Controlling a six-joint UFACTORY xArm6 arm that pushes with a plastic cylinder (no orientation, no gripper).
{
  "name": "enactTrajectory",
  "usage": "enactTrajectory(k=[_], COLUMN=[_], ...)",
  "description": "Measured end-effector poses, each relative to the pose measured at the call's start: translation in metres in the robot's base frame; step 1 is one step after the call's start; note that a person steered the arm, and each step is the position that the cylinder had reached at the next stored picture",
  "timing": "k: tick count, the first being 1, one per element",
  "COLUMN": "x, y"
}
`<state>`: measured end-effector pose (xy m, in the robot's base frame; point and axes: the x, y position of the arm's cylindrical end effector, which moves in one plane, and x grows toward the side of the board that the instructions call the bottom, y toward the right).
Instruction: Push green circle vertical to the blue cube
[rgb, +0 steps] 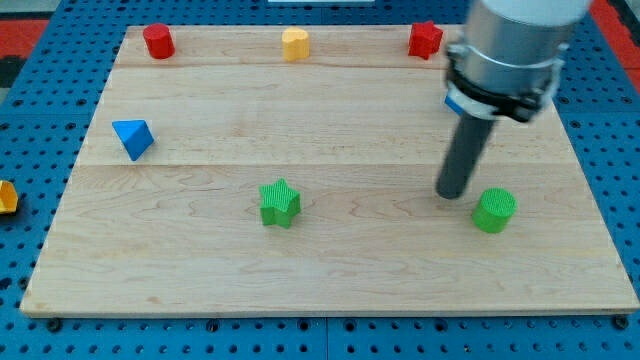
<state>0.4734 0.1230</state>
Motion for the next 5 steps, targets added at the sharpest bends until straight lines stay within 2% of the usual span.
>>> enactTrajectory(k=[1, 3, 5], x=[-0.031, -0.033, -0.029], y=[-0.012, -0.014, -0.153])
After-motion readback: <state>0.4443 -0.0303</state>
